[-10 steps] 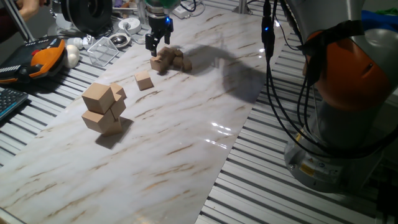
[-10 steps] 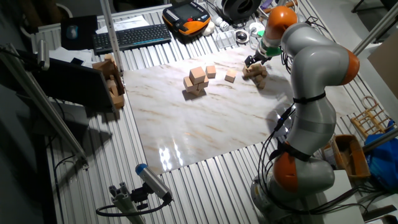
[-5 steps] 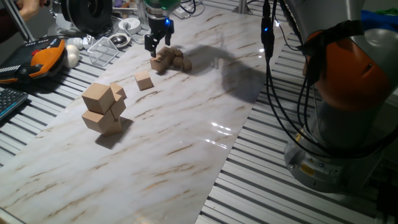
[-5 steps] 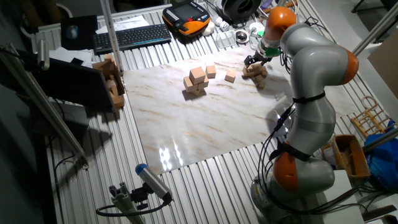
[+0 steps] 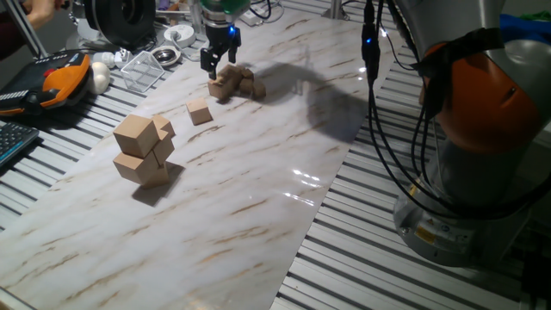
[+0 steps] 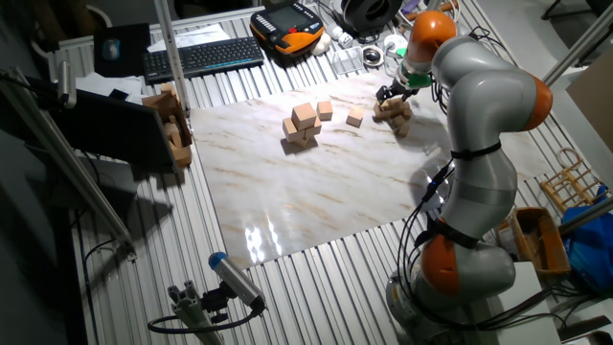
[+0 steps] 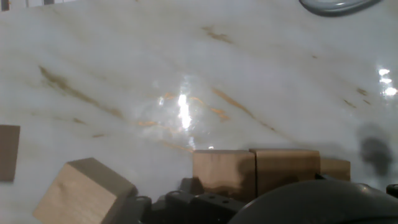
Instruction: Stack the blocks into a cross shape
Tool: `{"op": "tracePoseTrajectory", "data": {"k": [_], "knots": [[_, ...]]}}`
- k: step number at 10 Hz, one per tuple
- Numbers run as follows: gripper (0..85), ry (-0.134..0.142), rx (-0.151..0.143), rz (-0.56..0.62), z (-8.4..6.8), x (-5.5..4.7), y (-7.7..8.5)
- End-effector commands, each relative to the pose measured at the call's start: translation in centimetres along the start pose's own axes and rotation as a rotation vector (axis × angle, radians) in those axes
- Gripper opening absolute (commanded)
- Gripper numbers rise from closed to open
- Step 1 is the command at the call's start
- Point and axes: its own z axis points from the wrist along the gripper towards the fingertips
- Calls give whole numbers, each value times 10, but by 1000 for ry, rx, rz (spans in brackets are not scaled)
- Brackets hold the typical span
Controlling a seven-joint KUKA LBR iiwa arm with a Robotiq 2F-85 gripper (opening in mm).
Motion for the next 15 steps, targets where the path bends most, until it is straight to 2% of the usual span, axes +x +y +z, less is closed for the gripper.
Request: {"op": "tracePoseTrajectory", "data": {"k": [1, 3, 4, 5, 7, 9, 11, 13, 15], "knots": [[850, 0, -2, 2, 0, 0, 0], [850, 7, -5, 30, -5, -2, 7], [680, 14, -1, 32, -8, -2, 10], [680, 22, 0, 32, -10, -2, 12], [0, 50, -8, 20, -11, -2, 18], [0, 54, -8, 38, -15, -1, 26], [0, 54, -12, 68, -20, 3, 42], [0, 46, -19, 87, -20, 9, 55], [0, 36, -22, 88, -16, 10, 63]]}}
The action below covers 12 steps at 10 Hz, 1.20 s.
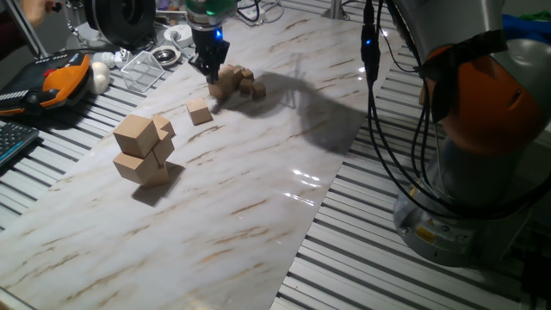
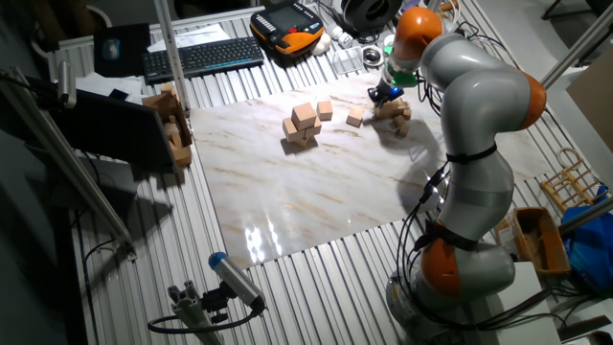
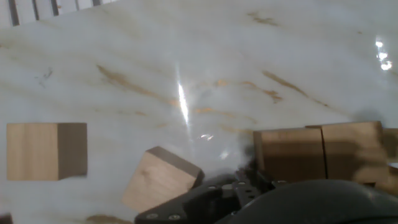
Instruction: Stack the blocks into a cross shape
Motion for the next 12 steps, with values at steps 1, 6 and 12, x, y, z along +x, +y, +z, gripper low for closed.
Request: {"op": "tracePoseTrajectory", "data": {"k": [1, 6, 12], "knots": [[0, -5, 2, -2, 1, 1, 2], [0, -24, 8, -26, 17, 1, 3], [0, -31, 43, -83, 22, 2, -1]]}}
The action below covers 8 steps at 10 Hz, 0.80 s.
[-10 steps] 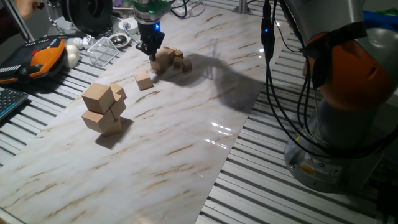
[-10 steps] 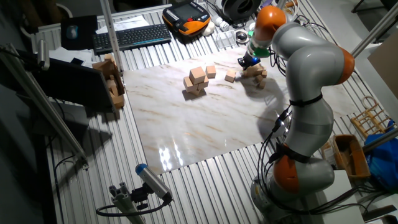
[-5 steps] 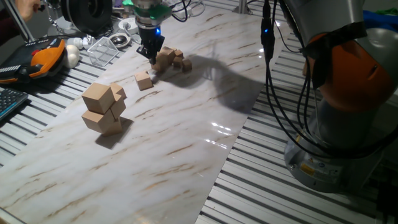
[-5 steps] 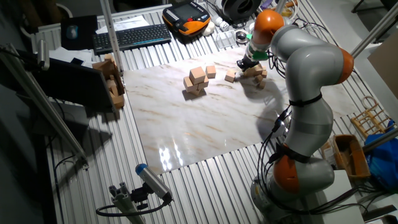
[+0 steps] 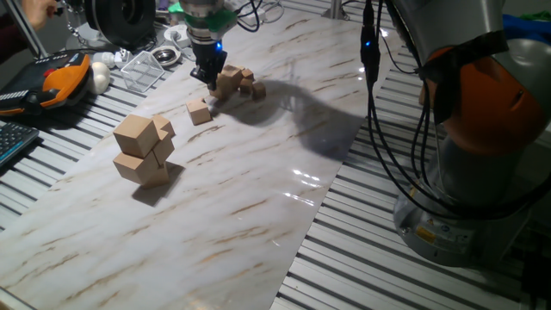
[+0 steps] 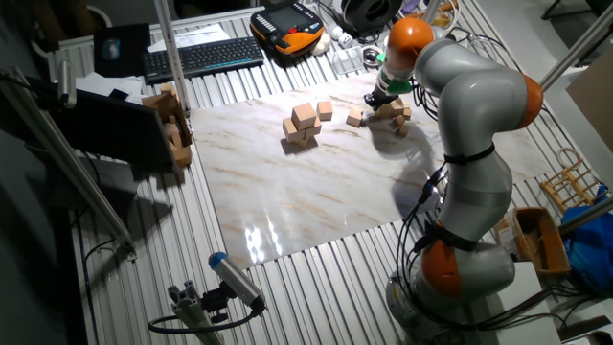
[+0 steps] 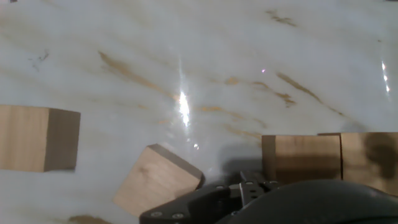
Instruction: Stack the blocks into a cross shape
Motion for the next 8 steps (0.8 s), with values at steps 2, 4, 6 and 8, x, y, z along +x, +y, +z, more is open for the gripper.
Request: {"op": "tracePoseTrajectory", "data": {"k": [2, 4, 6, 8], "knots": [[0, 0, 0, -4, 2, 1, -2], [0, 0, 6, -11, 2, 1, -3], [0, -2, 17, -19, 3, 1, -3], [0, -2, 23, -26, 3, 1, -5]]}}
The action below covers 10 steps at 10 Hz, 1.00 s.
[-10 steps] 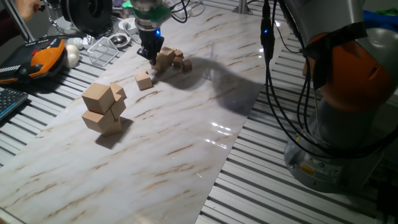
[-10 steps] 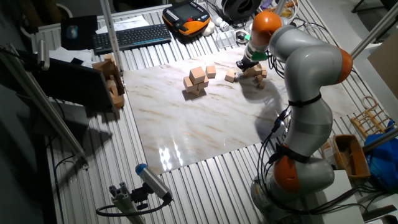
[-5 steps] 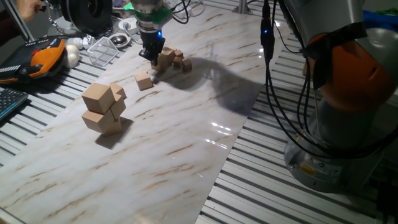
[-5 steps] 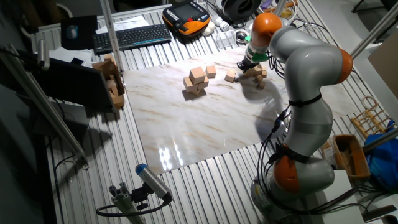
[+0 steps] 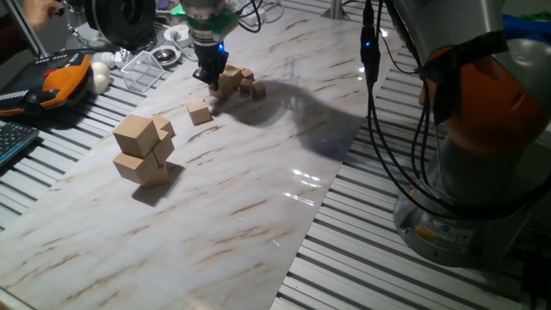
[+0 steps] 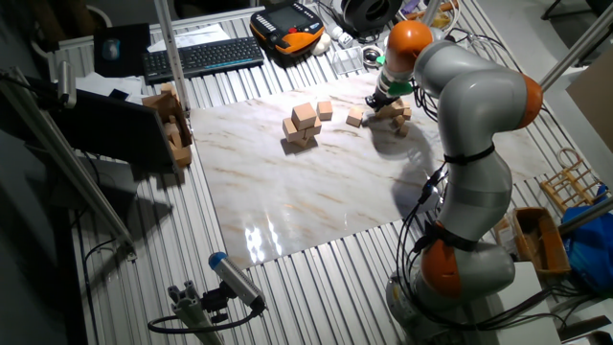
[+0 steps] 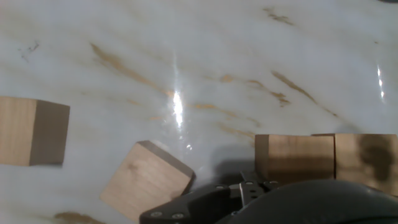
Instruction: Stack the blocks into a cross shape
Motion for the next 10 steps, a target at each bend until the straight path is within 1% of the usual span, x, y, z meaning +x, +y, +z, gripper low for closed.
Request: {"op": "tracePoseTrajectory", "data": {"k": [1, 7, 10], "knots": [[0, -2, 2, -3, 1, 0, -1], [0, -8, 4, -9, 4, -1, -2], [0, -13, 11, -21, 3, -1, -3]]}}
